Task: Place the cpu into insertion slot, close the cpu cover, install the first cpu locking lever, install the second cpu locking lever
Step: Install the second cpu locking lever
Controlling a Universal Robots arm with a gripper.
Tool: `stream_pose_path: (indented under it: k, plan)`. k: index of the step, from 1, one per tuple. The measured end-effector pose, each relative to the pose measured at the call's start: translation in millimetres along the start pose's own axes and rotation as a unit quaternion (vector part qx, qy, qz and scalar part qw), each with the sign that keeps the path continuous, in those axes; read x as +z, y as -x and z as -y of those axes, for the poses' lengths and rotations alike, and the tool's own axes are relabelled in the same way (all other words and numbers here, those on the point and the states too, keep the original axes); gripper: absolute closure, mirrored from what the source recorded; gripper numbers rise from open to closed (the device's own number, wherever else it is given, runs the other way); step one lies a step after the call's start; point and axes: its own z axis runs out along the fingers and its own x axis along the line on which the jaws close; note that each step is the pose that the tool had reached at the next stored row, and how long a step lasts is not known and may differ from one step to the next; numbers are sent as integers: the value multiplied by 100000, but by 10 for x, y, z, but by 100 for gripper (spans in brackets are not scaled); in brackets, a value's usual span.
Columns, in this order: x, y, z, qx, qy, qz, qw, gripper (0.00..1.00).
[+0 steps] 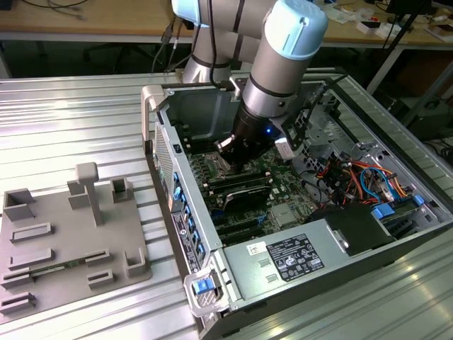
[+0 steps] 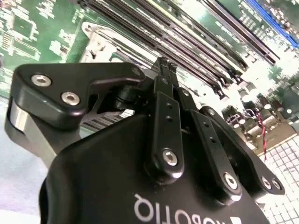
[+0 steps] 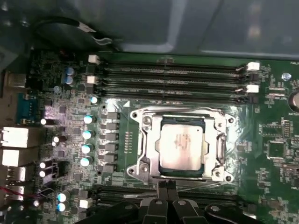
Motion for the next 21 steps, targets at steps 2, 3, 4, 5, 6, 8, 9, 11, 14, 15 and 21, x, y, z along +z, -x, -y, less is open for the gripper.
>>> stream_pose_path:
  k: [2, 3, 4, 5, 6, 8, 9, 11, 14, 15, 21]
  plan:
    - [14, -82, -5, 2, 5, 30, 100000, 89]
    - [20, -113, -6, 1, 0, 31, 100000, 89]
    - [25, -135, -7, 3, -1, 36, 100000, 89]
    - [30, -152, -8, 8, 1, 35, 100000, 89]
    - [35, -172, -9, 7, 0, 34, 100000, 89]
    - [42, -203, -11, 9, 4, 31, 100000, 89]
    - [44, -210, -11, 4, 4, 31, 100000, 89]
    - [49, -221, -11, 5, -4, 29, 100000, 89]
    - [66, -229, -11, -1, 1, 33, 100000, 89]
    - [69, -229, -11, -2, -4, 29, 100000, 89]
    - [94, -229, -11, 3, 2, 38, 100000, 89]
